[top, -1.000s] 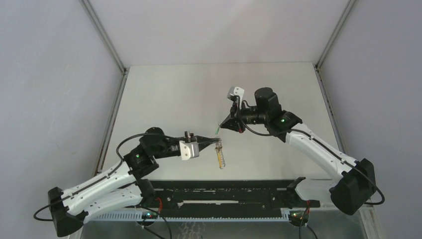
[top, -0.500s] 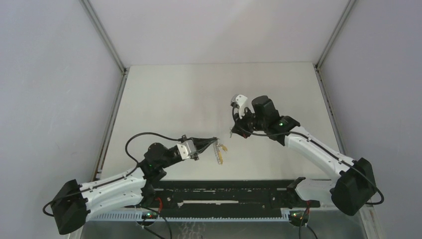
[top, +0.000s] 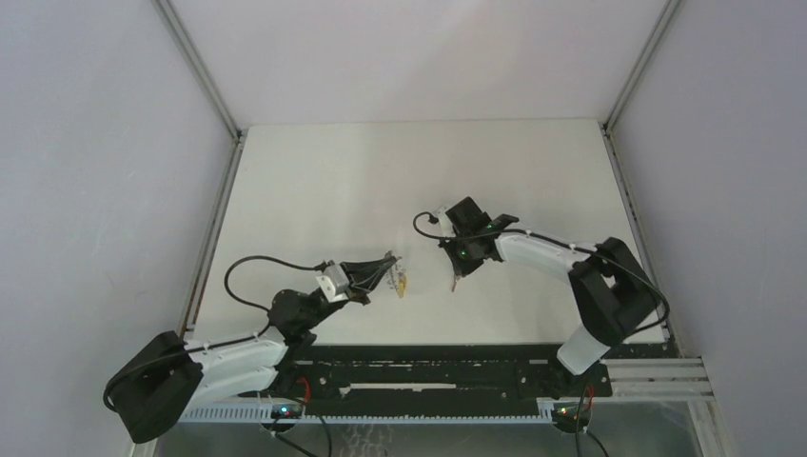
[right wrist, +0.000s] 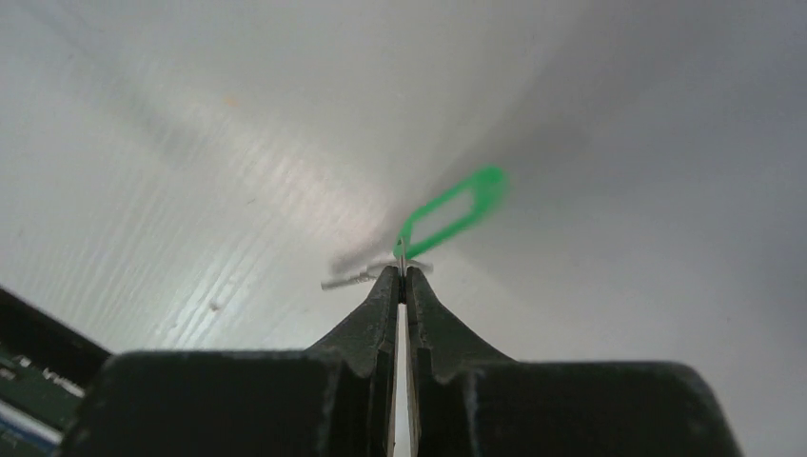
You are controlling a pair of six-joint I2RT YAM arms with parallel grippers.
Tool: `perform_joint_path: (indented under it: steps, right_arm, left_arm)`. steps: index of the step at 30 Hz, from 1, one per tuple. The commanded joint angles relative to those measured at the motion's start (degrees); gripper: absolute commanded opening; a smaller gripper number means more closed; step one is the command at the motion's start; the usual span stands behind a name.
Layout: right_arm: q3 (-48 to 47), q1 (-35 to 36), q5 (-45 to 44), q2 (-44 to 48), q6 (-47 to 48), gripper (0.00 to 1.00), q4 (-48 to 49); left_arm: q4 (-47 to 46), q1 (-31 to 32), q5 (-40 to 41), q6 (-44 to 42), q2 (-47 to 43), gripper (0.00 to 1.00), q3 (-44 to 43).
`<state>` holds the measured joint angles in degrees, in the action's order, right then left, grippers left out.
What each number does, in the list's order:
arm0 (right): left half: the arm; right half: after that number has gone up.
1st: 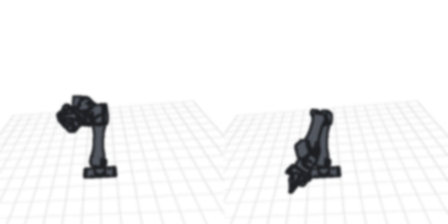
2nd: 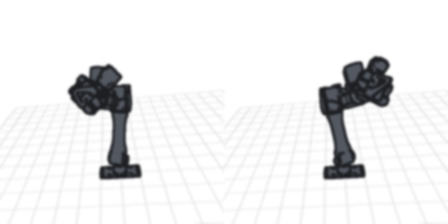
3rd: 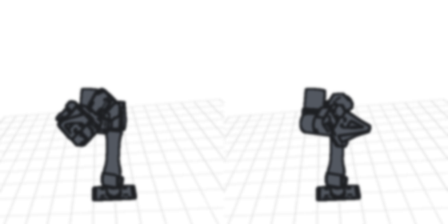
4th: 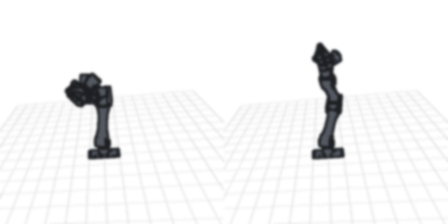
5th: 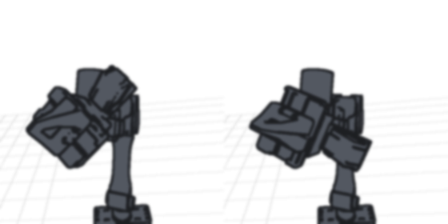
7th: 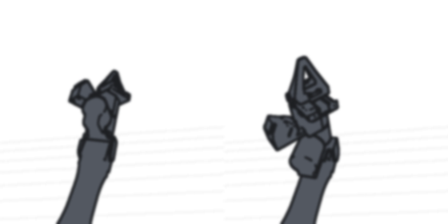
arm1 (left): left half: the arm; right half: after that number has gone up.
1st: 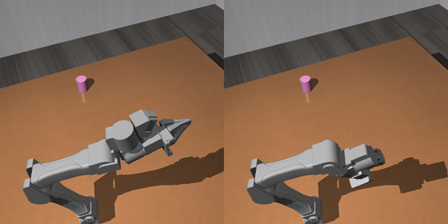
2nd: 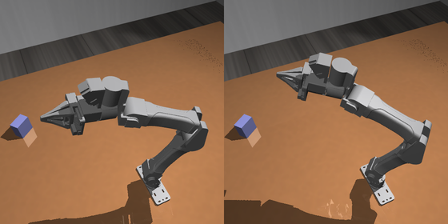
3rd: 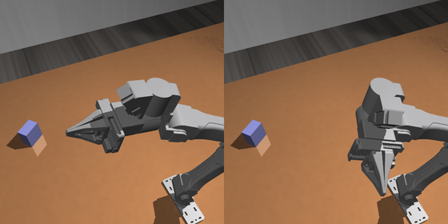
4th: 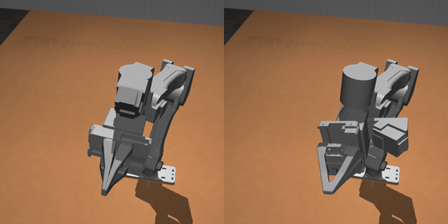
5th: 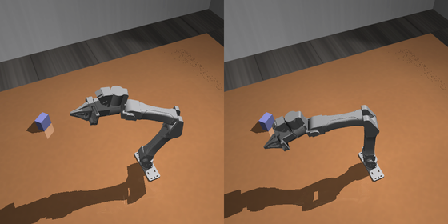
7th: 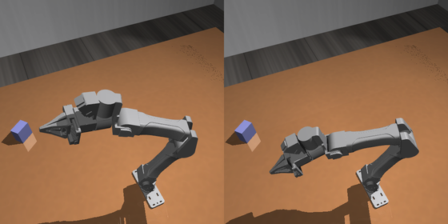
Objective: Put the keys on the keyring
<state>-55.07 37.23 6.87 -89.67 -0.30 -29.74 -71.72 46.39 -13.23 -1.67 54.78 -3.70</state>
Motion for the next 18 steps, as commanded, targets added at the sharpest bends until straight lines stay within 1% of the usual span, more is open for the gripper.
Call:
perform_joint_path:
  steps: [1,4,9,13,14,18]
  right_arm:
    - [-4.96,0.94,-4.44,-5.12,-1.21,0.0,2.95]
    - [-6.14,1.25,-6.63,-8.26,-1.2,0.0,4.98]
    - [-6.21,1.65,-10.08,-10.41,-0.57,0.0,9.18]
    - [-6.21,1.88,-9.76,-11.36,0.32,0.0,10.22]
    - [-6.2,1.92,-9.54,-11.28,0.36,0.01,10.18]
    - [-5.44,2.3,-7.42,-9.27,1.56,0.13,10.78]
  left_arm:
    - [-8.17,-1.0,1.07,1.8,0.24,0.0,0.51]
    - [-8.19,-1.46,1.07,1.76,0.24,0.0,0.92]
    - [-8.21,-1.88,1.13,1.71,0.62,0.0,1.24]
    - [-8.26,-2.08,0.7,1.78,0.94,0.0,1.03]
    - [-8.3,-2.09,0.63,1.87,1.02,0.0,0.92]
    - [-8.27,-2.18,0.23,2.14,1.11,0.0,0.55]
